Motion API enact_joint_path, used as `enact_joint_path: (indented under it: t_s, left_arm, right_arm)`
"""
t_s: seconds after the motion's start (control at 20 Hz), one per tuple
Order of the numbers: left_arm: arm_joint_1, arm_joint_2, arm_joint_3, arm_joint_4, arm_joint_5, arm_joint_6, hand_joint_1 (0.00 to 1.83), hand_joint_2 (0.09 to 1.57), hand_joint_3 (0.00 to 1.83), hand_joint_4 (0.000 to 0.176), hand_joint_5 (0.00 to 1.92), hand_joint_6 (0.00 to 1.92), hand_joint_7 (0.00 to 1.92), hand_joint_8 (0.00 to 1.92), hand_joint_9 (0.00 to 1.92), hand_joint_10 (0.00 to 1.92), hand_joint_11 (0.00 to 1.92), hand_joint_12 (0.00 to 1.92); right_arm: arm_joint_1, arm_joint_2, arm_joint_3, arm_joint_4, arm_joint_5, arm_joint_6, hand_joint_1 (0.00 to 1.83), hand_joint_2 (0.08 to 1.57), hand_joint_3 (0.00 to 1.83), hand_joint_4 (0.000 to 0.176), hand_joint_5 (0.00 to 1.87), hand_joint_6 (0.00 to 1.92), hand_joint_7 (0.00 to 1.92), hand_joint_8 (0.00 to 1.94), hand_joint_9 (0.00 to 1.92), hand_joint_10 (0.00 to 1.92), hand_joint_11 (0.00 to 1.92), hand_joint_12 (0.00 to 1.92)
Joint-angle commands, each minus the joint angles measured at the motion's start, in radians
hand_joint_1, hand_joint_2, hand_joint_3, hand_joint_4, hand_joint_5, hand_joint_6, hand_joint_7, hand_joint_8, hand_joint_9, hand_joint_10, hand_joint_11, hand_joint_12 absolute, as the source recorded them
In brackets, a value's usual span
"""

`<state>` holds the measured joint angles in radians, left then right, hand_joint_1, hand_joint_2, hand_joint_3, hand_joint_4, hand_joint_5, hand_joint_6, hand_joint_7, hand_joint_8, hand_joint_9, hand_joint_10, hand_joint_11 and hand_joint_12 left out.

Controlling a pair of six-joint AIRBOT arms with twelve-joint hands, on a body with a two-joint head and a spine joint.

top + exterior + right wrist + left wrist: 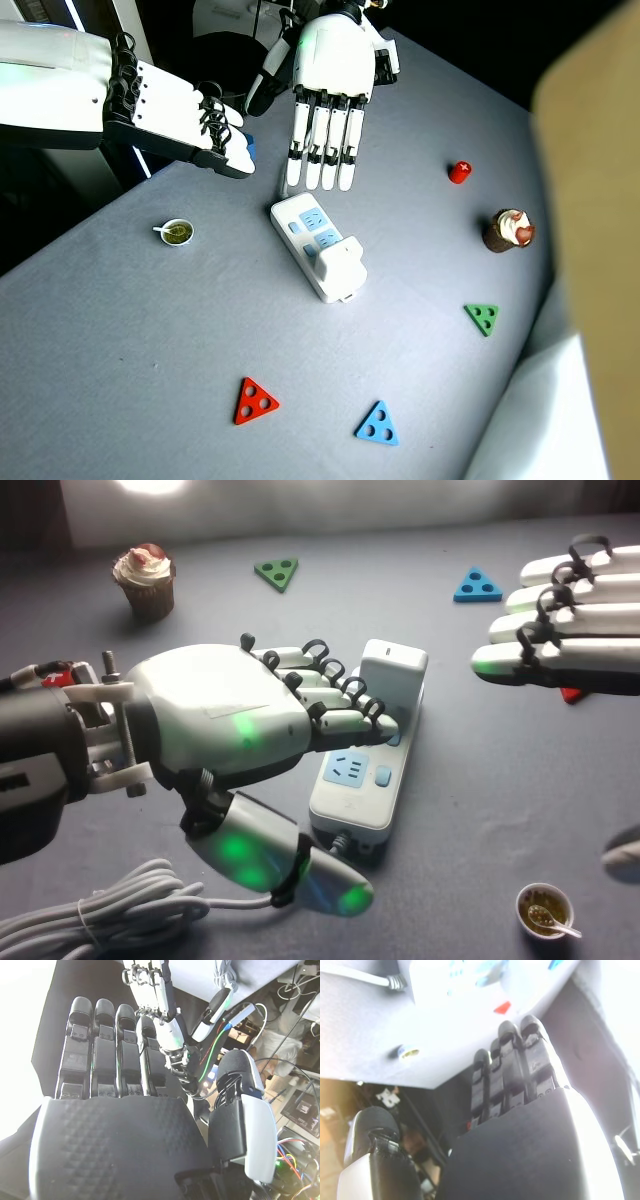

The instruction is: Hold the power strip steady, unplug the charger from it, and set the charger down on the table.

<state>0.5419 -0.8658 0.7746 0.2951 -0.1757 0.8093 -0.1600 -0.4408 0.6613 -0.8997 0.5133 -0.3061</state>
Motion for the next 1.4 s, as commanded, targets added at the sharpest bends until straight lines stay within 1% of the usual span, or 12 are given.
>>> enact_joint_path:
  t_s: [0.0, 0.15, 0.3, 0.35, 0.5, 0.6, 0.65, 0.9, 1.0, 1.15, 1.25, 1.35]
  left_arm:
    - [-0.013, -0.002, -0.003, -0.007, -0.087, 0.005, 0.0, 0.91, 0.0, 0.0, 0.15, 0.0, 0.18, 0.01, 0.17, 0.0, 0.06, 0.21]
    - [-0.016, -0.022, 0.0, -0.007, -0.048, 0.015, 0.0, 0.92, 0.0, 0.0, 0.16, 0.01, 0.18, 0.0, 0.17, 0.0, 0.07, 0.2]
    - [-0.014, -0.052, 0.008, 0.004, -0.018, 0.017, 0.0, 0.92, 0.0, 0.0, 0.16, 0.01, 0.18, 0.01, 0.17, 0.01, 0.08, 0.2]
    - [-0.014, -0.06, 0.012, 0.008, -0.014, 0.017, 0.0, 0.92, 0.0, 0.0, 0.16, 0.0, 0.18, 0.01, 0.17, 0.01, 0.08, 0.19]
    - [-0.014, -0.094, 0.036, 0.01, 0.008, 0.017, 0.0, 0.92, 0.0, 0.0, 0.17, 0.01, 0.19, 0.01, 0.17, 0.01, 0.08, 0.18]
    - [-0.015, -0.122, 0.059, 0.002, 0.032, 0.017, 0.0, 0.92, 0.0, 0.0, 0.16, 0.0, 0.19, 0.0, 0.17, 0.0, 0.08, 0.18]
    - [-0.015, -0.131, 0.067, -0.003, 0.037, 0.019, 0.0, 0.92, 0.0, 0.0, 0.16, 0.0, 0.18, 0.0, 0.17, 0.0, 0.07, 0.17]
    - [-0.015, -0.166, 0.108, -0.014, 0.063, 0.023, 0.0, 0.92, 0.0, 0.0, 0.16, 0.0, 0.18, 0.0, 0.17, 0.0, 0.08, 0.16]
    - [-0.014, -0.173, 0.123, -0.022, 0.062, 0.028, 0.0, 0.92, 0.0, 0.0, 0.15, 0.0, 0.18, 0.0, 0.16, 0.0, 0.07, 0.15]
    - [-0.014, -0.187, 0.144, -0.034, 0.056, 0.031, 0.0, 0.92, 0.0, 0.0, 0.16, 0.0, 0.19, 0.01, 0.18, 0.01, 0.09, 0.16]
    - [-0.012, -0.2, 0.155, -0.063, 0.054, 0.048, 0.0, 0.93, 0.0, 0.0, 0.14, 0.01, 0.17, 0.01, 0.17, 0.01, 0.09, 0.15]
    - [-0.009, -0.212, 0.162, -0.115, 0.048, 0.092, 0.0, 0.93, 0.0, 0.0, 0.14, 0.01, 0.18, 0.01, 0.17, 0.01, 0.1, 0.15]
  right_arm:
    - [0.005, 0.017, -0.007, 0.055, 0.062, 0.001, 0.0, 0.97, 0.03, 0.0, 0.16, 0.0, 0.18, 0.0, 0.16, 0.01, 0.14, 0.01]
    - [0.008, 0.026, -0.033, 0.085, 0.017, 0.0, 0.0, 0.99, 0.01, 0.0, 0.18, 0.0, 0.2, 0.0, 0.19, 0.01, 0.17, 0.02]
    - [0.006, 0.035, -0.047, 0.12, -0.014, -0.007, 0.0, 1.04, 0.02, 0.0, 0.14, 0.0, 0.17, 0.0, 0.16, 0.0, 0.15, 0.01]
    - [0.005, 0.037, -0.05, 0.13, -0.017, -0.01, 0.05, 1.05, 0.02, 0.0, 0.15, 0.0, 0.18, 0.01, 0.17, 0.01, 0.17, 0.02]
    - [0.0, 0.037, -0.055, 0.163, -0.03, -0.011, 0.6, 1.08, 0.01, 0.0, 0.15, 0.01, 0.16, 0.01, 0.16, 0.01, 0.17, 0.02]
    - [-0.022, 0.027, -0.052, 0.177, -0.047, -0.012, 0.87, 1.05, 0.0, 0.0, 0.11, 0.0, 0.13, 0.0, 0.14, 0.0, 0.17, 0.01]
    - [-0.03, 0.02, -0.047, 0.2, -0.052, -0.018, 0.93, 1.03, 0.0, 0.0, 0.11, 0.0, 0.12, 0.0, 0.14, 0.0, 0.18, 0.02]
    - [-0.034, -0.033, -0.002, 0.392, -0.091, -0.033, 1.09, 1.03, 0.0, 0.0, 0.12, 0.0, 0.15, 0.0, 0.17, 0.01, 0.21, 0.03]
    - [-0.039, -0.06, 0.017, 0.485, -0.096, -0.04, 1.07, 1.01, 0.0, 0.0, 0.16, 0.01, 0.19, 0.01, 0.21, 0.02, 0.26, 0.05]
    - [-0.049, -0.105, 0.05, 0.668, -0.102, -0.095, 1.09, 1.02, 0.0, 0.0, 0.15, 0.0, 0.18, 0.0, 0.21, 0.01, 0.27, 0.06]
    - [-0.056, -0.134, 0.083, 0.822, -0.102, -0.105, 1.08, 1.02, 0.0, 0.0, 0.15, 0.01, 0.2, 0.01, 0.22, 0.01, 0.29, 0.06]
    - [-0.066, -0.167, 0.117, 0.91, -0.101, -0.109, 1.07, 1.02, 0.0, 0.0, 0.16, 0.01, 0.21, 0.01, 0.23, 0.01, 0.29, 0.07]
